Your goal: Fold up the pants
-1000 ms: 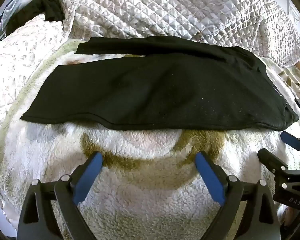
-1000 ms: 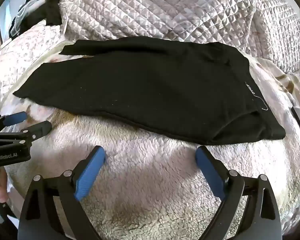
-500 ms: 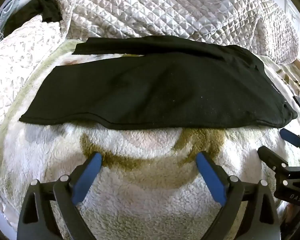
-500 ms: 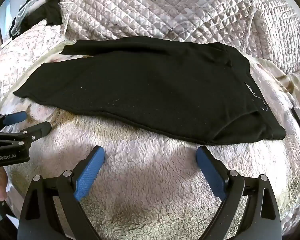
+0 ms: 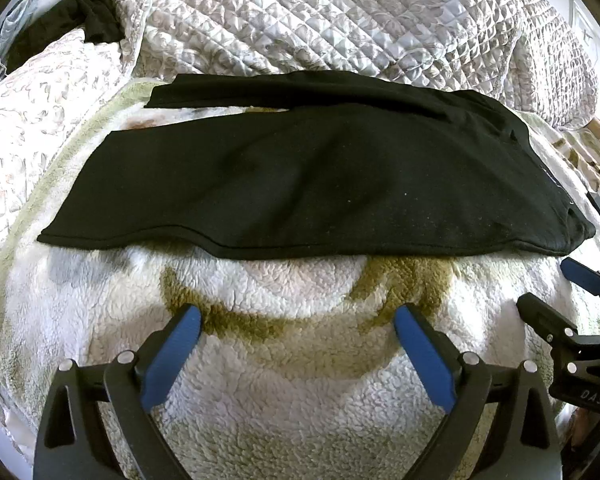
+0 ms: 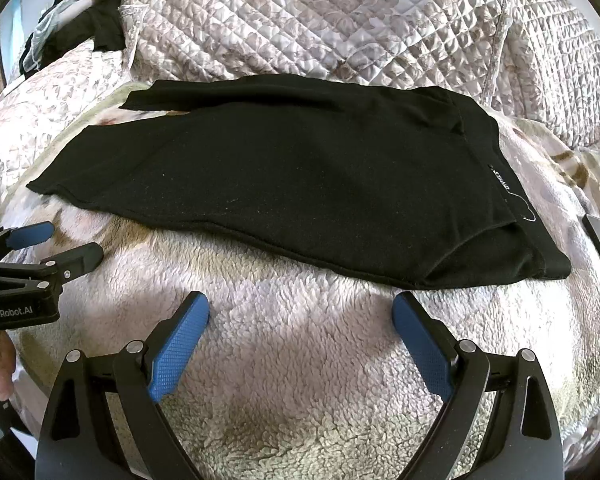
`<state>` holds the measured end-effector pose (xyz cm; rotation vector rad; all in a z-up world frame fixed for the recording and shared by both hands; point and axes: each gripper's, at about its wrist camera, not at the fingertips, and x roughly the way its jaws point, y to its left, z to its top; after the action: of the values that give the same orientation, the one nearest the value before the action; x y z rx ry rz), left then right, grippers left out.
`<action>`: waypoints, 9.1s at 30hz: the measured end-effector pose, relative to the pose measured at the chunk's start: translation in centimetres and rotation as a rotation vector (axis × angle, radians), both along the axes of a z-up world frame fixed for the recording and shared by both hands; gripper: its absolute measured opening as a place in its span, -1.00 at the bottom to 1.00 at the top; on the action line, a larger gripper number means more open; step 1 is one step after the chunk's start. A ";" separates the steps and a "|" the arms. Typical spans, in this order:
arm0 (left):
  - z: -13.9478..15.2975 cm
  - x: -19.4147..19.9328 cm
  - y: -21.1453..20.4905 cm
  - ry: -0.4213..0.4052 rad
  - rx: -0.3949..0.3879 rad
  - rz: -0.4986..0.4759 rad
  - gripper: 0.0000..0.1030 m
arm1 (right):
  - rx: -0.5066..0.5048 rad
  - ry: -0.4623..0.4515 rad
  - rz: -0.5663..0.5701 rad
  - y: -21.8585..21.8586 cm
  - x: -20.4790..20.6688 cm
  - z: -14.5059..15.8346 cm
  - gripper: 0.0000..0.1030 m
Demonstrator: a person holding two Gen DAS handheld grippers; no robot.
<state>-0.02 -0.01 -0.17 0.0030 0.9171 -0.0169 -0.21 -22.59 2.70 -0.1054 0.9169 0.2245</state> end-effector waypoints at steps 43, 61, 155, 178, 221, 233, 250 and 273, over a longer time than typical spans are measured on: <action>0.0 0.0 0.0 0.001 0.000 0.000 0.94 | -0.001 -0.007 0.000 0.1 -0.2 0.1 0.81; 0.0 0.0 0.0 0.001 0.000 -0.001 0.94 | -0.002 -0.010 0.000 0.1 -0.2 0.1 0.81; 0.7 1.5 10.4 -0.090 -0.468 0.223 0.47 | 0.482 0.057 -0.396 -12.0 2.6 0.7 0.46; 0.3 5.2 12.2 -0.089 -0.383 0.353 -0.92 | 0.658 0.063 -0.602 -17.7 5.3 -1.1 -0.96; 4.4 -8.4 15.3 -0.215 -0.241 0.615 -0.91 | 0.389 -0.021 -0.749 -20.6 -6.0 4.6 -0.36; 3.4 -8.9 16.9 -0.095 -0.133 0.713 -0.83 | 0.263 -0.076 -0.636 -18.5 -5.0 6.1 -0.30; 4.6 -3.3 4.9 -0.091 -0.284 0.206 -0.35 | 0.435 0.104 -0.671 -20.2 -3.9 1.6 -0.16; 3.9 -2.6 4.3 -0.001 -0.169 0.188 -0.14 | 0.205 -0.110 -0.510 -16.8 -4.3 8.0 -0.04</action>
<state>-2.62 4.33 3.76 -0.2399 0.9101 0.0806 -4.47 -39.35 10.66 0.3022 0.7783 -0.1612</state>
